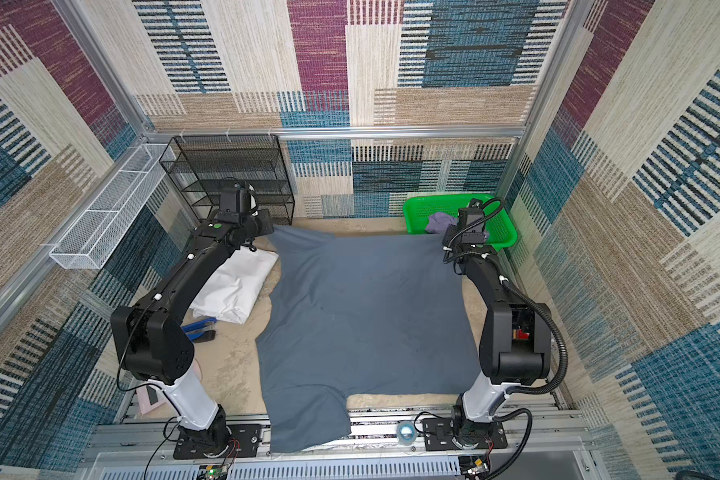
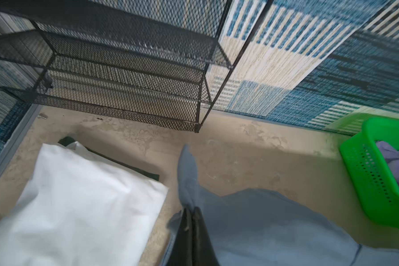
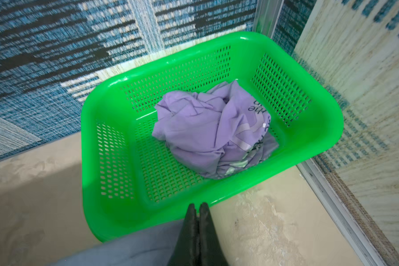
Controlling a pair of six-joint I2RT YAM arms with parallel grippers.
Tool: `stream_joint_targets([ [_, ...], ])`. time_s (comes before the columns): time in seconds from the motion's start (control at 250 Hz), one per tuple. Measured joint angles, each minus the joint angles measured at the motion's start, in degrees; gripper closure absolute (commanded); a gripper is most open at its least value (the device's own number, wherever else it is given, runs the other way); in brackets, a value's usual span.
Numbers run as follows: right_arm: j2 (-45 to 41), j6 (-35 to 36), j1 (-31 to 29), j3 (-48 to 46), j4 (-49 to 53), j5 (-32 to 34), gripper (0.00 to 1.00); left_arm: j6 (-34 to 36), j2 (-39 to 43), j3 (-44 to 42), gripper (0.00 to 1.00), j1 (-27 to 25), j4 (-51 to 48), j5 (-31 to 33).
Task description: Fold and stack the t-shirts
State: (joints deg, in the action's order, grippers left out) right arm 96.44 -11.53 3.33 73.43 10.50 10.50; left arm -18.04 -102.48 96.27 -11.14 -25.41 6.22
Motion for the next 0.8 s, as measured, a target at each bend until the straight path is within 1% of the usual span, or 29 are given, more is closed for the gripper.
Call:
stream_joint_targets([
  [0.164, -0.3, 0.3, 0.0, -3.2, -0.8, 0.2, 1.00, 0.0, 1.5, -3.7, 1.00, 0.1, 0.3, -2.0],
  [0.324, -2.6, 1.1, 0.0, -7.1, -2.2, 0.7, 1.00, -0.5, 4.7, -7.9, 1.00, 0.1, 0.5, -2.1],
  [0.508, -6.1, 1.0, 0.0, -13.1, -4.2, 0.6, 1.00, -2.0, 9.5, -14.8, 1.00, 0.1, 1.2, -3.6],
  [0.688, -9.0, 0.3, 0.0, -17.8, -4.6, 0.6, 1.00, -4.2, 14.1, -21.5, 1.00, 0.1, 1.2, -3.6],
  [0.8, -10.3, -0.3, 0.0, -19.8, -4.6, 1.8, 1.00, -6.2, 16.7, -26.0, 1.00, 0.1, 1.0, -4.0],
])
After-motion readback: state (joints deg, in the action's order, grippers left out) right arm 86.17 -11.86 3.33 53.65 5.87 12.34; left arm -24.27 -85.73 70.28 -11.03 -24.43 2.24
